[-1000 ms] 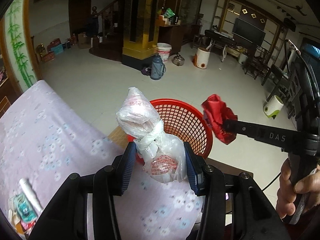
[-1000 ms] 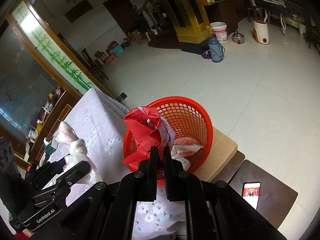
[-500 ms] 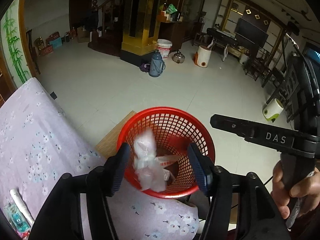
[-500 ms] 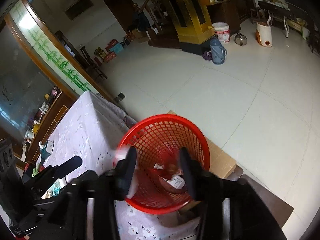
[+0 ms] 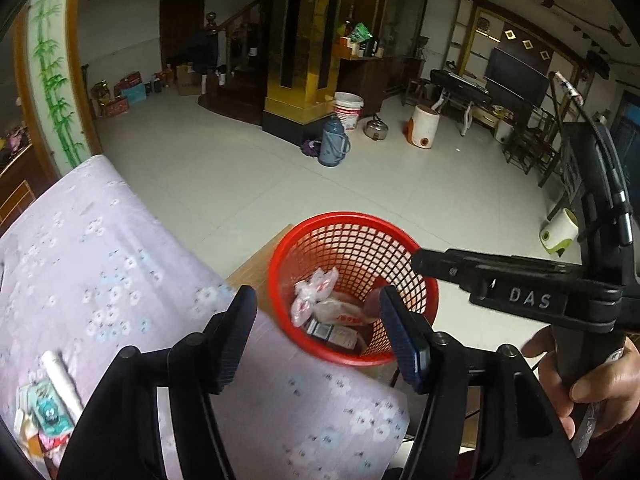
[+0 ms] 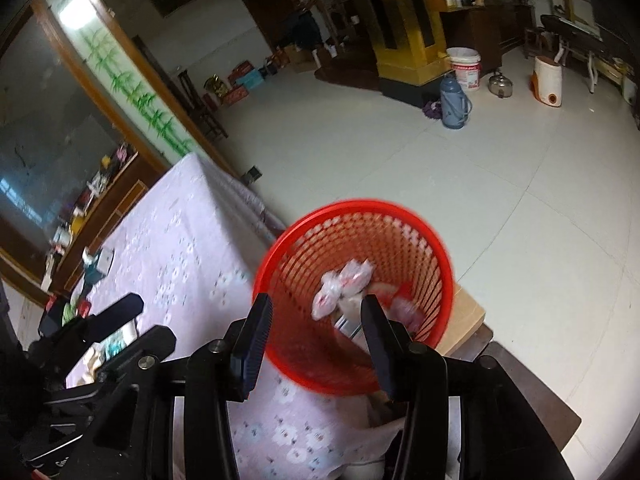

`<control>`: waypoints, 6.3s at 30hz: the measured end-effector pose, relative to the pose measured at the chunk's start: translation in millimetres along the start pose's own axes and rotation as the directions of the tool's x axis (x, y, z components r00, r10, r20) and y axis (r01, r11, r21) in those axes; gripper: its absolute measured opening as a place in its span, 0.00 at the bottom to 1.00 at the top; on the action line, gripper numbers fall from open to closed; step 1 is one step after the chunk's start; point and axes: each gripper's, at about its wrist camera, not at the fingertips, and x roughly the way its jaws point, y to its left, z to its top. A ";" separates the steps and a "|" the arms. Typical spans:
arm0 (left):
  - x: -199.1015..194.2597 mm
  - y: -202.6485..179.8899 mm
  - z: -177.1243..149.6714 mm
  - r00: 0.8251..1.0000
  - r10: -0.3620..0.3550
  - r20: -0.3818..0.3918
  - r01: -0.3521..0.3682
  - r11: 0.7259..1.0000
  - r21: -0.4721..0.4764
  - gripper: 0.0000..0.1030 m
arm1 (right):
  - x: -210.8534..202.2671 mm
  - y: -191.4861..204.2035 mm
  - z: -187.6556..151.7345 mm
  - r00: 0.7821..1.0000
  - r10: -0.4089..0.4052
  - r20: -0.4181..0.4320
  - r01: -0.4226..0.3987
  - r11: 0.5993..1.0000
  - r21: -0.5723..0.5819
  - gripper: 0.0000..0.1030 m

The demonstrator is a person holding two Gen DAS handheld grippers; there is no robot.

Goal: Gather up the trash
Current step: 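Move both open tools back over the table, then grasp the knitted cloth with the left tool while the right tool grasps the spray bottle, then carry the cloth and bottle over the red basket and open both tools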

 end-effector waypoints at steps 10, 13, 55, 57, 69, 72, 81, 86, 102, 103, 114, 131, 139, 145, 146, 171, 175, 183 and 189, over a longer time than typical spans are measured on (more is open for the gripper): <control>-47.6 59.2 -46.0 0.996 0.086 -0.005 -0.086 0.989 -0.123 0.60 | 27.9 69.9 -29.5 0.993 0.071 -0.096 -0.082 0.990 -0.111 0.48; -66.8 86.0 -63.0 0.992 0.126 -0.009 -0.125 0.976 -0.180 0.60 | 39.2 98.4 -42.8 0.986 0.092 -0.138 -0.113 0.982 -0.151 0.48; -167.8 398.9 -270.1 0.936 0.302 -0.179 -0.340 0.655 -0.675 0.18 | 97.4 290.2 -112.4 0.952 0.110 -0.286 -0.218 0.900 -0.377 0.48; -179.5 394.7 -270.7 0.928 0.332 -0.168 -0.356 0.661 -0.661 0.18 | 113.3 305.6 -107.9 0.950 0.109 -0.291 -0.223 0.892 -0.394 0.48; -242.9 353.8 -275.5 0.913 0.399 -0.087 -0.359 0.685 -0.634 0.18 | 215.3 360.5 -95.2 0.939 0.068 -0.337 -0.219 0.873 -0.436 0.48; -245.5 344.5 -274.4 0.916 0.393 -0.077 -0.349 0.692 -0.632 0.18 | 232.4 367.2 -95.1 0.941 0.038 -0.337 -0.200 0.865 -0.460 0.48; -226.0 322.7 -264.5 0.927 0.367 -0.082 -0.337 0.715 -0.613 0.18 | 242.2 361.4 -101.6 0.940 0.022 -0.339 -0.193 0.857 -0.479 0.31; -208.1 294.5 -246.1 0.928 0.366 -0.067 -0.337 0.752 -0.567 0.18 | 202.2 341.7 -109.0 0.955 0.028 -0.295 -0.177 0.854 -0.490 0.31; -152.1 214.1 -185.5 0.956 0.291 -0.025 -0.275 0.866 -0.417 0.18 | 78.7 255.2 -150.1 0.990 -0.028 -0.136 -0.044 0.867 -0.496 0.31; -150.5 209.0 -181.4 0.958 0.287 -0.019 -0.270 0.873 -0.407 0.18 | 75.5 251.0 -151.1 0.991 -0.030 -0.134 -0.040 0.869 -0.493 0.31; -137.6 167.8 -149.6 0.973 0.232 0.006 -0.217 0.916 -0.337 0.18 | 34.9 211.7 -143.2 0.997 -0.012 -0.070 -0.019 0.903 -0.430 0.32; -128.7 126.5 -122.3 0.981 0.194 0.023 -0.181 0.948 -0.263 0.18 | 9.2 166.3 -130.1 0.999 0.019 -0.042 -0.032 0.945 -0.326 0.32; -119.8 110.9 -110.6 0.986 0.166 0.025 -0.157 0.962 -0.222 0.18 | 0.3 147.9 -125.4 0.999 0.027 -0.026 -0.033 0.959 -0.281 0.32; -101.8 96.0 -104.2 0.989 0.146 0.008 -0.143 0.977 -0.161 0.19 | 7.5 120.2 -111.8 0.999 0.006 -0.035 -0.013 0.980 -0.197 0.32; -97.1 93.4 -101.8 0.990 0.141 0.003 -0.139 0.979 -0.148 0.19 | 6.9 112.2 -106.7 1.000 0.002 -0.031 -0.008 0.985 -0.173 0.32; 74.5 28.8 12.9 0.998 0.039 -0.046 -0.042 0.997 -0.071 0.71 | 45.3 -22.2 10.0 0.981 -0.192 -0.017 0.191 0.980 -0.053 0.53; 46.9 44.0 7.2 0.991 0.136 0.006 -0.135 0.987 -0.085 0.83 | 36.9 0.4 -8.1 0.981 -0.194 -0.005 0.193 0.977 -0.086 0.61; -16.9 102.5 -37.5 0.996 0.036 0.079 -0.015 0.969 -0.248 0.89 | 41.7 66.8 -56.0 0.989 -0.144 -0.044 0.136 0.978 -0.158 0.68; -71.2 155.2 -98.2 0.978 0.205 0.032 -0.187 0.938 -0.291 0.89 | 74.9 131.6 -103.8 0.988 -0.103 -0.115 0.074 0.970 -0.232 0.71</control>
